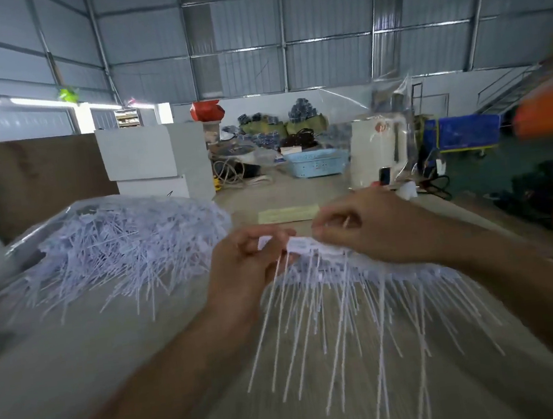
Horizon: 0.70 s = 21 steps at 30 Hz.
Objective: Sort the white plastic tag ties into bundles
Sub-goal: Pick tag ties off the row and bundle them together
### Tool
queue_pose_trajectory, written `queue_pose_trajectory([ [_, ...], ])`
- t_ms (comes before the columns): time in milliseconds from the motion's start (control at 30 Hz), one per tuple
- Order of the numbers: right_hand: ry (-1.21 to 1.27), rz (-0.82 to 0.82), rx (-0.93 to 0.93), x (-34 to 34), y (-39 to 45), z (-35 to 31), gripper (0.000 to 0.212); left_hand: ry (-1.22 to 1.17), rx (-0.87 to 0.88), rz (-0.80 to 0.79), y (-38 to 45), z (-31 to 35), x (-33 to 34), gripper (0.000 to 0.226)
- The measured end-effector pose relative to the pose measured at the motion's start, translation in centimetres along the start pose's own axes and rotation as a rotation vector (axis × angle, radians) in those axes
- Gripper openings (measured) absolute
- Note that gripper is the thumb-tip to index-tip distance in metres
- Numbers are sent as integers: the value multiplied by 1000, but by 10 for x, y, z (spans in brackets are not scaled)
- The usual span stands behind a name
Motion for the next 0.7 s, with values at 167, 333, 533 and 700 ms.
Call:
queue_pose_trajectory([
  [167, 48, -51, 30, 67, -26, 29, 16, 406, 137, -51, -21, -15, 0, 15],
  [333, 191, 28, 0, 63, -34, 23, 18, 536, 239, -150, -29, -6, 11, 8],
  [533, 349, 14, -30, 60, -39, 17, 15, 874, 498, -292, -35, 19, 19, 18],
  [700, 474, -24, 23, 67, -42, 15, 15, 692, 235, -205, -29, 10, 10, 16],
])
Point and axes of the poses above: each hand's wrist, its own y-axis towards the middle knuckle, its own x-axis out of the palm, z = x × y, the point moved 8 cm from there along y, towards the middle knuckle, and after that the axes turned 2 degrees about y, right-handed, at the moved point
